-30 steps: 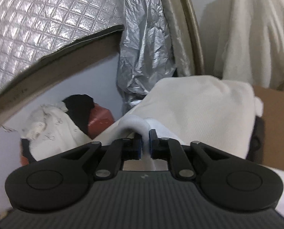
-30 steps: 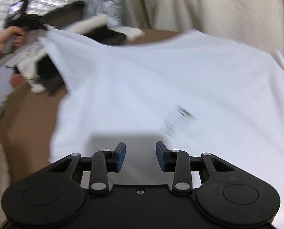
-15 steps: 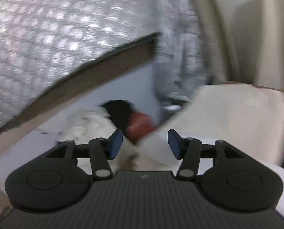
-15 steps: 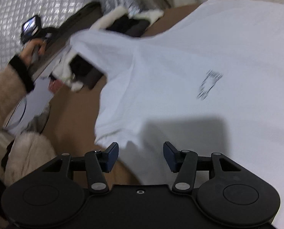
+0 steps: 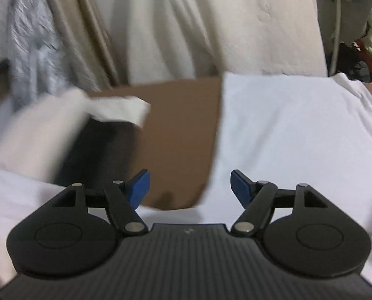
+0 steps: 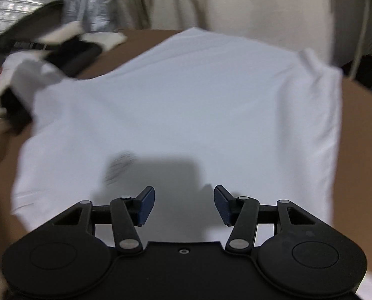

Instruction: Fold clothes

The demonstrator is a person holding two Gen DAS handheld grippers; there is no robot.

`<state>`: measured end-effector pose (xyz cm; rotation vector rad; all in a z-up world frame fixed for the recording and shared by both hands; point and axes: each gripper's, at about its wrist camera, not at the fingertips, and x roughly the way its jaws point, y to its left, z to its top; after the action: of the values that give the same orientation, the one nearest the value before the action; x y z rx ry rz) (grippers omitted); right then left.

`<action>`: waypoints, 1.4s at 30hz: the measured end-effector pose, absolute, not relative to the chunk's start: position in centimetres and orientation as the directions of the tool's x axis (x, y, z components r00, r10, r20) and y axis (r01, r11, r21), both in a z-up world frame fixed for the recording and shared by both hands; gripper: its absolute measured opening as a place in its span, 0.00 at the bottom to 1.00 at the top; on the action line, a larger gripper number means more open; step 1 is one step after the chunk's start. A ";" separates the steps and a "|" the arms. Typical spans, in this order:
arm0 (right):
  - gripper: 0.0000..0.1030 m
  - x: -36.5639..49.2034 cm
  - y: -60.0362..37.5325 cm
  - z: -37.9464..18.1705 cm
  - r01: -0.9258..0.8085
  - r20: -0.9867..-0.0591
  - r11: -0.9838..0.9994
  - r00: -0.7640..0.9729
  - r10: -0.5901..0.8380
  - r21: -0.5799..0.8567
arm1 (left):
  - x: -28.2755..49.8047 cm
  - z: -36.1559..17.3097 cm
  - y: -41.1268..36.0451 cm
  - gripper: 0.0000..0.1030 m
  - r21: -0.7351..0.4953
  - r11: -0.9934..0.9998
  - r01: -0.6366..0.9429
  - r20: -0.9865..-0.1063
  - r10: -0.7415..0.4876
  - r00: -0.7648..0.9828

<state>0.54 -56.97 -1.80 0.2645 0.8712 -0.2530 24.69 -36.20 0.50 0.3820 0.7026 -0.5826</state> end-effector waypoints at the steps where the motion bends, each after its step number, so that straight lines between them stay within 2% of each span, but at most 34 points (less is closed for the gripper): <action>1: 0.57 0.9 -58.7 -1.4 0.351 -0.773 0.927 0.622 -0.124 0.134 | 25.5 -0.4 -37.2 0.69 0.123 0.774 0.621 -0.713 -0.367 0.598; 4: 0.57 1.9 -64.0 -0.3 0.429 -0.758 0.889 0.631 -0.165 0.163 | 27.9 -2.8 -40.4 0.69 0.105 0.771 0.628 -0.753 -0.351 0.557; 7: 0.57 3.6 -70.6 0.1 0.506 -0.753 0.824 0.639 -0.160 0.255 | 31.2 -4.1 -43.9 0.69 0.093 0.765 0.637 -0.777 -0.345 0.527; 10: 0.57 5.9 -77.0 -0.7 0.602 -0.758 0.752 0.614 -0.221 0.268 | 34.8 -5.1 -47.5 0.69 0.061 0.753 0.655 -0.792 -0.363 0.491; 12: 0.57 7.0 -80.9 -1.6 0.656 -0.751 0.678 0.618 -0.232 0.330 | 37.7 -5.5 -49.5 0.69 0.029 0.718 0.696 -0.779 -0.420 0.466; 15: 0.57 8.0 -85.7 -2.6 0.726 -0.746 0.514 0.627 -0.224 0.457 | 41.5 -5.6 -51.5 0.69 0.046 0.710 0.703 -0.713 -0.469 0.521; 17: 0.57 8.9 -87.1 -2.4 0.740 -0.742 0.513 0.617 -0.261 0.435 | 43.5 -6.2 -52.3 0.65 0.008 0.716 0.698 -0.708 -0.488 0.510; 20: 0.57 10.6 -88.4 -2.7 0.761 -0.746 0.555 0.575 -0.335 0.337 | 45.8 -7.4 -53.1 0.60 -0.076 0.719 0.691 -0.771 -0.481 0.417; 26: 0.55 11.5 -91.7 -5.8 0.783 -0.715 0.465 0.596 -0.366 0.414 | 46.8 -9.0 -52.8 0.60 -0.156 0.708 0.688 -0.774 -0.521 0.361; 27: 0.44 11.8 -91.9 -6.3 0.785 -0.726 0.453 0.592 -0.350 0.422 | 46.7 -9.4 -52.8 0.60 -0.163 0.704 0.691 -0.774 -0.525 0.353; 29: 0.13 12.4 -92.2 -6.8 0.778 -0.738 0.449 0.598 -0.313 0.440 | 46.5 -10.2 -52.8 0.60 -0.176 0.696 0.696 -0.776 -0.533 0.337; 30: 0.05 12.6 -92.1 -6.4 0.772 -0.736 0.481 0.596 -0.321 0.415 | 46.4 -10.6 -52.8 0.60 -0.183 0.692 0.698 -0.777 -0.537 0.329; 33: 0.04 12.5 -91.5 -4.1 0.805 -0.713 0.536 0.531 -0.457 0.256 | 45.4 -10.7 -53.8 0.60 -0.117 0.672 0.731 -0.765 -0.531 0.366; 34: 0.04 11.9 -92.0 -3.5 0.817 -0.699 0.513 0.528 -0.482 0.263 | 45.0 -10.7 -54.1 0.60 -0.085 0.666 0.742 -0.765 -0.520 0.379; 36: 0.04 10.9 -93.0 -3.3 0.819 -0.696 0.473 0.546 -0.466 0.326 | 44.1 -10.8 -54.7 0.60 -0.020 0.650 0.760 -0.765 -0.499 0.406; 39: 0.04 12.1 -92.8 -4.1 0.829 -0.752 0.516 0.479 -0.453 0.217 | 42.9 -10.7 -55.0 0.61 0.069 0.644 0.762 -0.760 -0.460 0.458; 41: 0.16 12.9 -92.1 -4.4 0.844 -0.774 0.525 0.401 -0.490 0.105 | 42.2 -10.2 -54.5 0.61 0.117 0.671 0.732 -0.752 -0.421 0.507; 42: 0.35 12.6 -91.2 -4.0 0.862 -0.748 0.503 0.372 -0.550 0.059 | 41.8 -9.4 -53.4 0.60 0.106 0.687 0.719 -0.745 -0.424 0.515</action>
<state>12.56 -91.16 -3.97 0.4893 0.7365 -0.9520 41.77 -53.44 -9.36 0.4343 0.7556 -0.7124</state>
